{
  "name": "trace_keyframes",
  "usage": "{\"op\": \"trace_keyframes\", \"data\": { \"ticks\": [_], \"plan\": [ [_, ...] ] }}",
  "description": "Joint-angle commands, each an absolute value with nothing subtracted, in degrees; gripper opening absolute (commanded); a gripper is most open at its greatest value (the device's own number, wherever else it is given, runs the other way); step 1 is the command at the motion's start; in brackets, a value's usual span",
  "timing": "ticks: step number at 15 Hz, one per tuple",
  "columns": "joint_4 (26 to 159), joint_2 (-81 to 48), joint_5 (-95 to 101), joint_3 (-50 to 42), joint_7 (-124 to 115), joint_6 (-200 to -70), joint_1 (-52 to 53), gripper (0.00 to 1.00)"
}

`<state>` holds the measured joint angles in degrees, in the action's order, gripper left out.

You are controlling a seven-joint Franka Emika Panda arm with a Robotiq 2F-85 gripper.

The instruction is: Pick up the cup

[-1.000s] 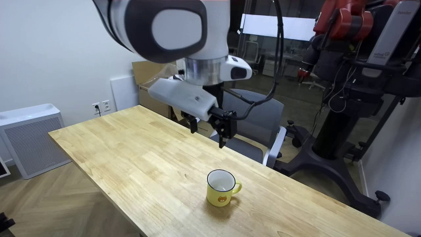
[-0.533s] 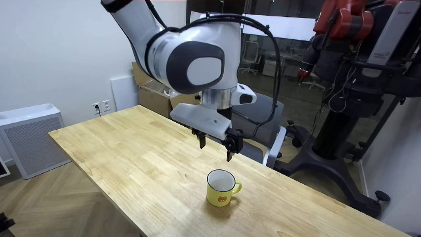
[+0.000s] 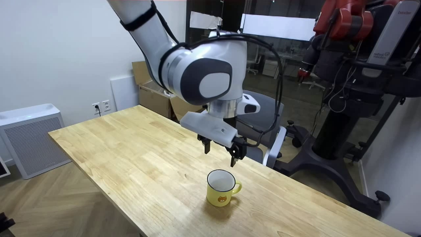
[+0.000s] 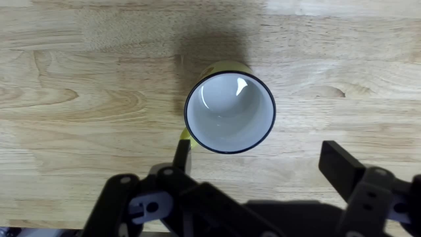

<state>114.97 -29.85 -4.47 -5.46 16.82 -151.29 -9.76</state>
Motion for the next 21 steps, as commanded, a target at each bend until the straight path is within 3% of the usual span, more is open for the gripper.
{"op": "trace_keyframes", "data": {
  "ticks": [1,21],
  "plan": [
    [105.6,-37.5,-3.4,-4.1,15.3,-147.4,-11.5,1.0],
    [92.6,-50.2,-9.7,-1.5,6.1,-132.4,-13.0,1.0]
  ]
}}
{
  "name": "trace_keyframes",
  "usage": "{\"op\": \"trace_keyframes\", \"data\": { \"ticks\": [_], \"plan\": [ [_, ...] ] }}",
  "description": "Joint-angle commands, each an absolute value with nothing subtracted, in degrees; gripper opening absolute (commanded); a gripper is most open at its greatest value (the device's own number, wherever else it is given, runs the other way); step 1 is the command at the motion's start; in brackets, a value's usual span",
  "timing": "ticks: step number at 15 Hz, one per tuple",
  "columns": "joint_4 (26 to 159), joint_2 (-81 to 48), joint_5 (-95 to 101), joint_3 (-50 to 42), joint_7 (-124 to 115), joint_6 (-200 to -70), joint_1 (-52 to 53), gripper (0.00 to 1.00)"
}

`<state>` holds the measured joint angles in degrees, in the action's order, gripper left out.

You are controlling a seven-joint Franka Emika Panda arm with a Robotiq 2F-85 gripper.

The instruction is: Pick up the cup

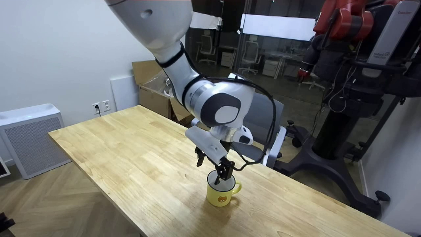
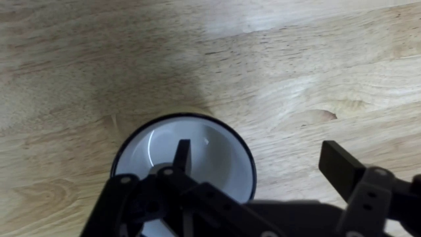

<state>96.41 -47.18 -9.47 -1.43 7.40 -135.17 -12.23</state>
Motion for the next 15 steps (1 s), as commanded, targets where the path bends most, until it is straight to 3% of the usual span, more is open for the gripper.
{"op": "trace_keyframes", "data": {
  "ticks": [1,2,3,4,13,15],
  "plan": [
    [91.7,-51.2,-9.2,-1.8,6.3,-131.8,-13.0,1.0],
    [91.0,-52.0,-8.7,-2.1,6.1,-131.4,-12.9,1.0],
    [90.3,-52.7,-8.5,-2.1,6.3,-131.2,-13.0,0.75],
    [89.7,-53.2,-8.1,-2.3,6.5,-131.4,-12.9,0.74],
    [87.7,-53.2,-5.4,-2.8,7.3,-131.4,-12.2,0.11],
    [87.6,-53.0,-4.6,-2.9,7.5,-131.4,-11.8,0.02]
  ]
}}
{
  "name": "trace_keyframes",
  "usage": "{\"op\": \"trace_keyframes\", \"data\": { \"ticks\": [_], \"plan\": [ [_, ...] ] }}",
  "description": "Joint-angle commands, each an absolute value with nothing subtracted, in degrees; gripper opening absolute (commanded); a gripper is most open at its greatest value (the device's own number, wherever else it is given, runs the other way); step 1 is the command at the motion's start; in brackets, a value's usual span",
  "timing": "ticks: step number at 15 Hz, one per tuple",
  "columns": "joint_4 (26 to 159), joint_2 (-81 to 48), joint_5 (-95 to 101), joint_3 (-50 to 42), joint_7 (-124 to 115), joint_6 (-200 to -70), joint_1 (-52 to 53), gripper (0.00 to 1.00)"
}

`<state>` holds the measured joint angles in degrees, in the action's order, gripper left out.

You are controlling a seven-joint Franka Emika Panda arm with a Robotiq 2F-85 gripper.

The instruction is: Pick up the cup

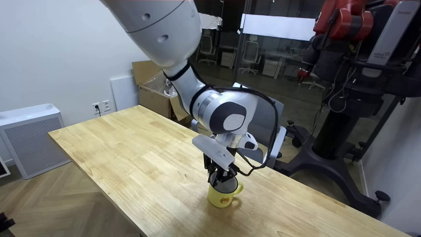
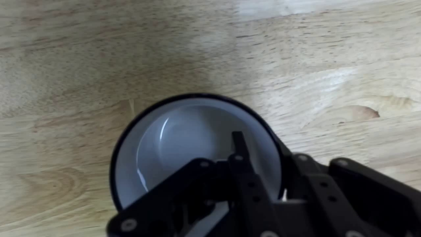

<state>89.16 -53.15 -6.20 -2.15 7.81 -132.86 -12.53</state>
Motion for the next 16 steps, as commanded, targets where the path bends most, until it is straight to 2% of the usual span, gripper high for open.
{"op": "trace_keyframes", "data": {
  "ticks": [1,4,5,7,13,16],
  "plan": [
    [87.5,-53.0,-4.2,-2.9,7.5,-131.3,-11.7,0.0],
    [86.8,-53.3,-2.9,-2.8,8.2,-129.4,-11.8,0.03],
    [86.9,-53.1,-2.8,-2.7,8.5,-128.6,-11.9,0.35],
    [88.3,-51.6,-2.3,-2.5,9.8,-127.7,-12.4,0.42],
    [91.8,-47.3,-2.8,-3.4,11.0,-127.8,-13.8,0.84],
    [91.1,-47.0,-2.6,-3.2,12.1,-126.4,-13.9,0.99]
  ]
}}
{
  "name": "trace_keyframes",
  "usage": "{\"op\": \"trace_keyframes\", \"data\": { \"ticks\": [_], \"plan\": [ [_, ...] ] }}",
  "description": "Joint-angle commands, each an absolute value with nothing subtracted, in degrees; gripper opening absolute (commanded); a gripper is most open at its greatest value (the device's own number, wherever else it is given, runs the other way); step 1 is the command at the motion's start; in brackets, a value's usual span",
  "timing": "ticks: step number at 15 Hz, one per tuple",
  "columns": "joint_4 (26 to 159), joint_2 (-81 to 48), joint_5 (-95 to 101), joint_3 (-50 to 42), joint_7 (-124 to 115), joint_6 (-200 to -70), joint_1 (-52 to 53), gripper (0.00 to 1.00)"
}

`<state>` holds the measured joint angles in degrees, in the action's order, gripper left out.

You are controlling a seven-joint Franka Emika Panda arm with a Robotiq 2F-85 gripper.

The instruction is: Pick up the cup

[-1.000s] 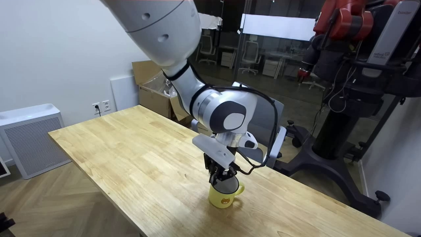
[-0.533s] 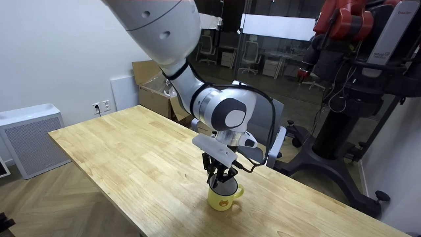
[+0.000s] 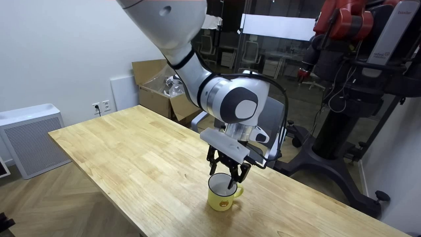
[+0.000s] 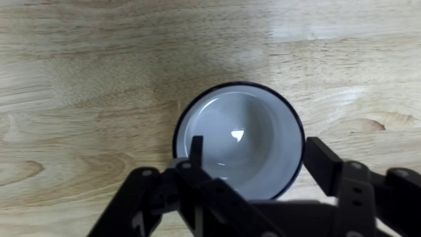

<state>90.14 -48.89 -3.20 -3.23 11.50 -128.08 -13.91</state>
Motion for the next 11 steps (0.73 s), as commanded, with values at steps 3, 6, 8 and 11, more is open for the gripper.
{"op": "trace_keyframes", "data": {
  "ticks": [3,6,8,11],
  "plan": [
    [91.2,-46.0,-2.3,-3.2,12.4,-125.8,-13.3,1.0],
    [89.9,-47.5,-3.0,-2.9,12.6,-126.6,-13.6,1.0],
    [89.9,-46.7,-3.0,-2.8,12.6,-126.1,-13.5,1.0],
    [90.0,-46.4,-3.0,-2.8,12.6,-126.0,-13.4,1.0]
  ]
}}
